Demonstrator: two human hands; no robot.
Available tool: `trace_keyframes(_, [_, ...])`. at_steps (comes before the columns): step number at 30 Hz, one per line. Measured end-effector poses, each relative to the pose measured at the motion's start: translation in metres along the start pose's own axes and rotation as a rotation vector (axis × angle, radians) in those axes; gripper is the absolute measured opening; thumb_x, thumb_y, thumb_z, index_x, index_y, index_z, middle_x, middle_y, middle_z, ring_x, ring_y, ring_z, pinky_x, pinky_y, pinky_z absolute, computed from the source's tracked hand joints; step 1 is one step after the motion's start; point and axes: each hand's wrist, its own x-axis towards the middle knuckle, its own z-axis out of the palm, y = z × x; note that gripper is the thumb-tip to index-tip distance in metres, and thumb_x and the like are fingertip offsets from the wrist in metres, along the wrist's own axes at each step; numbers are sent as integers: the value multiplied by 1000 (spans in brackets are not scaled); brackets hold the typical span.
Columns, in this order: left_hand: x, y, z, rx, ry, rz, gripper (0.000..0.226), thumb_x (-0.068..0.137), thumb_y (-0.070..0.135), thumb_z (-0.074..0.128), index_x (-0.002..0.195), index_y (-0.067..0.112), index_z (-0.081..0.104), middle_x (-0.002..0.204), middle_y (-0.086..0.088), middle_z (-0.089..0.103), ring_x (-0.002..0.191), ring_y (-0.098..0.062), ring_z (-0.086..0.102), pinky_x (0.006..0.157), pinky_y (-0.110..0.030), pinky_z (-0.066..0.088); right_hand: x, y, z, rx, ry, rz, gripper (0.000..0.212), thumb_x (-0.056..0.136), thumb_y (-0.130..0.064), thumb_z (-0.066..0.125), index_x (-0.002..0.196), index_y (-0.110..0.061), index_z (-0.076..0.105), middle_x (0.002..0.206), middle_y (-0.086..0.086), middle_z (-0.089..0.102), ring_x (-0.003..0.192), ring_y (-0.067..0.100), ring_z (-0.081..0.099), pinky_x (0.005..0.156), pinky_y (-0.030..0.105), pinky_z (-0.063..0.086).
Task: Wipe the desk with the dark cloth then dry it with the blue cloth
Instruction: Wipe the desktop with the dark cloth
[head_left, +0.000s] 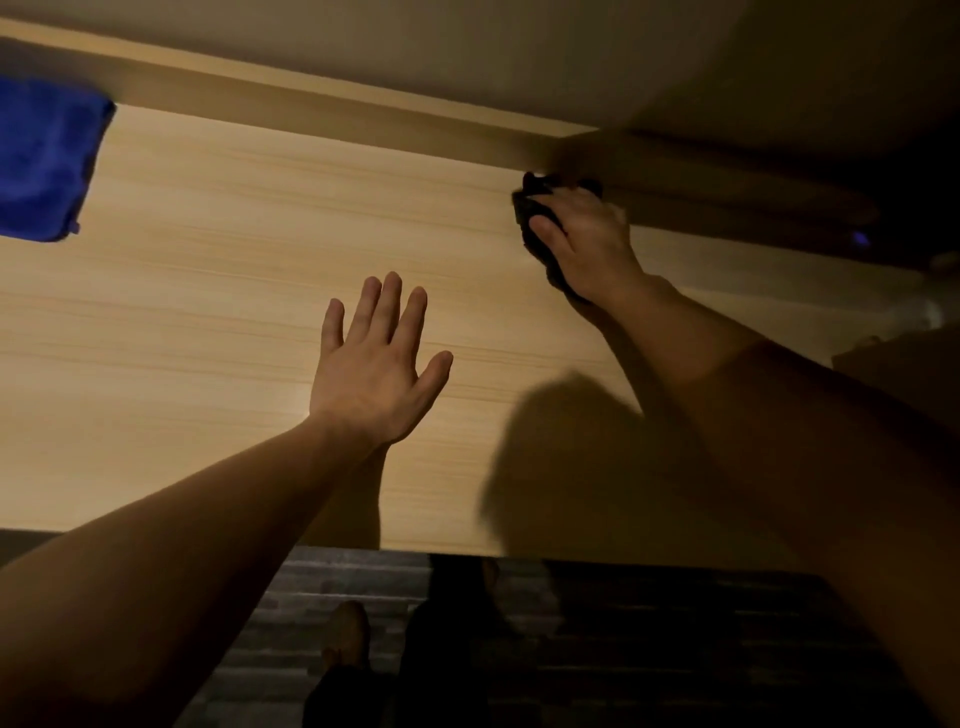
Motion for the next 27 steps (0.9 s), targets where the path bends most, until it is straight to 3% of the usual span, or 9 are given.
trace_keyframes(4, [0, 1, 0, 9, 8, -4, 80, 105, 72, 16, 170, 28, 7, 179, -4, -2, 164, -20, -12, 129, -54, -6, 24, 19, 4, -87, -92, 32, 46, 108, -48, 37, 151, -33, 47, 153, 8, 50, 139, 33, 43, 100, 48, 30])
trace_keyframes(11, [0, 1, 1, 15, 10, -12, 79, 105, 72, 19, 170, 29, 7, 179, -3, -1, 163, -19, -13, 129, -55, -5, 4, 25, 15, -175, -174, 21, 66, 97, -75, 23, 158, -49, 23, 170, 0, 25, 155, 24, 18, 116, 55, 17])
trace_keyframes(20, [0, 0, 1, 21, -11, -9, 81, 103, 75, 10, 170, 30, -1, 178, -1, -10, 161, -17, -21, 129, -52, -11, -69, 4, 25, -221, -176, -57, 66, 98, -75, 24, 160, -51, 19, 174, -4, 14, 160, 23, 4, 121, 56, 10])
trace_keyframes(27, [-1, -1, 1, 19, -18, 14, 83, 103, 76, 8, 170, 29, -1, 178, -3, -8, 163, -21, -16, 129, -55, -7, -150, -20, 34, -215, -208, -60, 65, 101, -72, 26, 161, -51, 14, 174, -7, 9, 160, 20, 0, 122, 55, 8])
